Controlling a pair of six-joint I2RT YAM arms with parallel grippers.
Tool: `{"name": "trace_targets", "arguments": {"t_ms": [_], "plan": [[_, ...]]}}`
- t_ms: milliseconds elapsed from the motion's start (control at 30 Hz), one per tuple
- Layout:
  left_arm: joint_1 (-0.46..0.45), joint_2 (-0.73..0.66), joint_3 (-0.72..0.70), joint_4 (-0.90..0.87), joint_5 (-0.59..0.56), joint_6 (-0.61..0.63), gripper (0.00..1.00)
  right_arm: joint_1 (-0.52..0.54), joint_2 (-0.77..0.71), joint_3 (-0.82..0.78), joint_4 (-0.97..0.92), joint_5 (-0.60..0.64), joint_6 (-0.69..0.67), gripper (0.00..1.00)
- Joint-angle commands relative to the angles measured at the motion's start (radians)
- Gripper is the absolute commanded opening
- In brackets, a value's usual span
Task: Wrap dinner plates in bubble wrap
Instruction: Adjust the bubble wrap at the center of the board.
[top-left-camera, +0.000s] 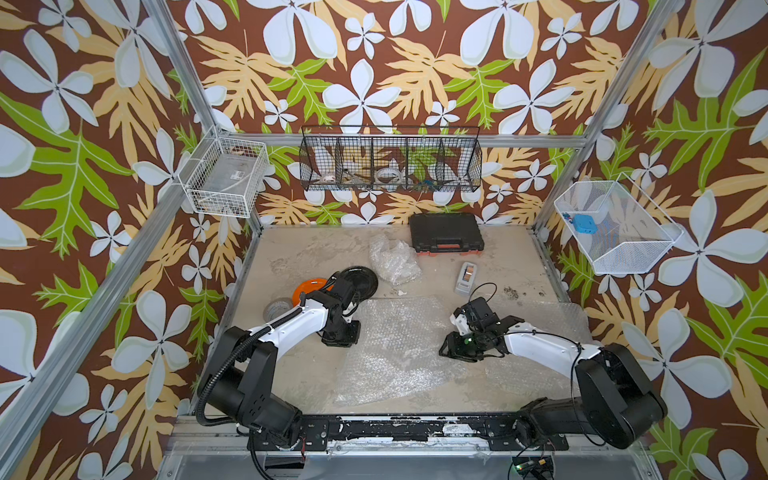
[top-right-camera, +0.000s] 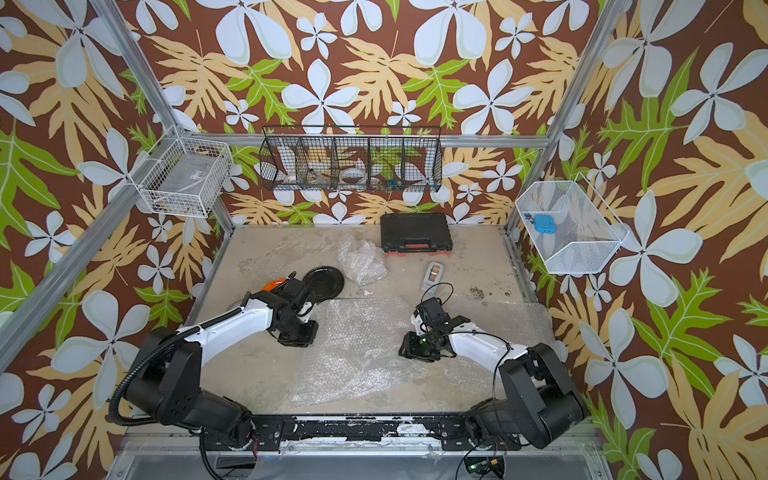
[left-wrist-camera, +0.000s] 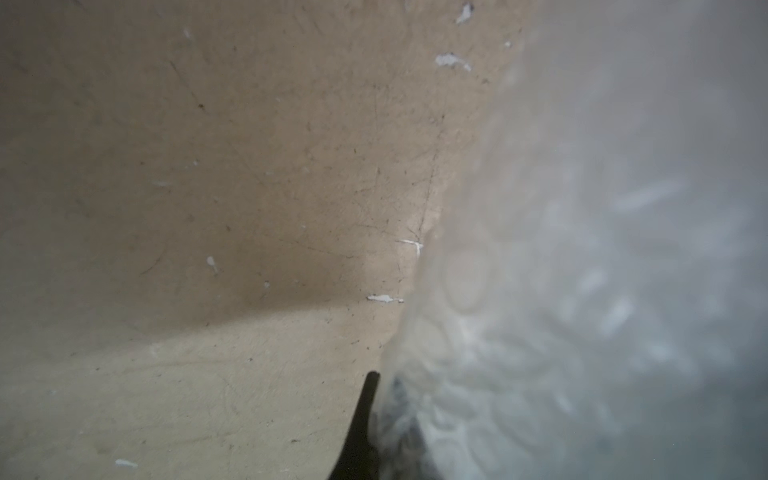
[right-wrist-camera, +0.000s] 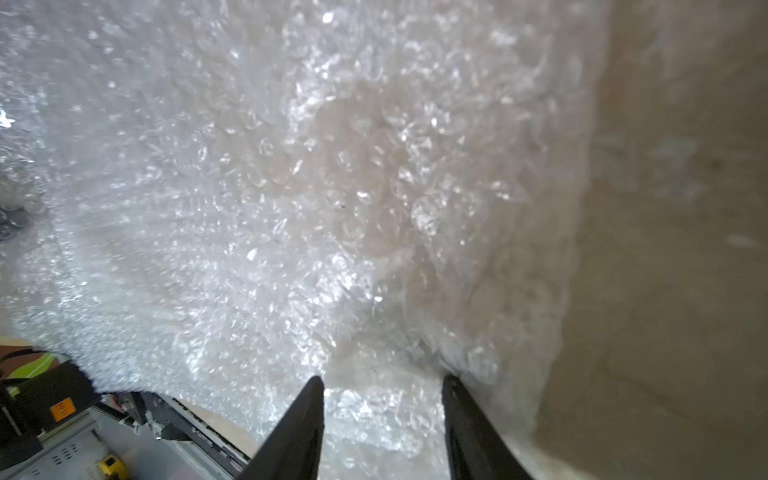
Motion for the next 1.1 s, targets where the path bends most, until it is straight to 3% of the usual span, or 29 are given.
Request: {"name": "trace_targets", "arguments": {"t_ms": [0,67,167,233,400,567,667,800,867,1067], "plan": [[0.002,0.014,0.011,0.014,-0.066,-0.025,0.15,-0.001,-0.011,0.048,-0.121,0.115,-0.007,0.48],[0.005,0.015,0.046,-0.015,-0.192,-0.039,0.23,-0.001,-0.026,0.118,-0.150,0.169,-0.007,0.48],[0.041,0.004,0.103,-0.061,-0.327,-0.045,0.33,0.000,-0.027,0.214,-0.142,0.119,0.012,0.47],[0.055,-0.010,0.134,-0.085,-0.344,-0.031,0.40,0.002,-0.017,0.253,-0.082,0.044,0.045,0.47],[0.058,-0.044,0.164,-0.152,-0.353,-0.019,0.46,0.022,0.060,0.324,0.221,-0.093,0.196,0.47],[0.058,-0.094,0.167,-0.198,-0.396,-0.039,0.49,0.053,0.281,0.479,0.436,-0.130,0.292,0.48],[0.058,-0.142,0.200,-0.222,-0.445,-0.057,0.52,0.084,0.422,0.619,0.457,-0.142,0.296,0.47],[0.058,-0.161,0.192,-0.193,-0.331,-0.073,0.53,0.129,0.584,0.785,0.412,-0.110,0.277,0.46],[0.058,-0.166,0.118,-0.105,-0.177,-0.083,0.52,0.138,0.649,0.838,0.404,-0.094,0.284,0.45],[0.055,-0.159,-0.133,0.117,-0.009,-0.175,0.49,0.149,0.780,0.947,0.329,0.001,0.265,0.45]]}}
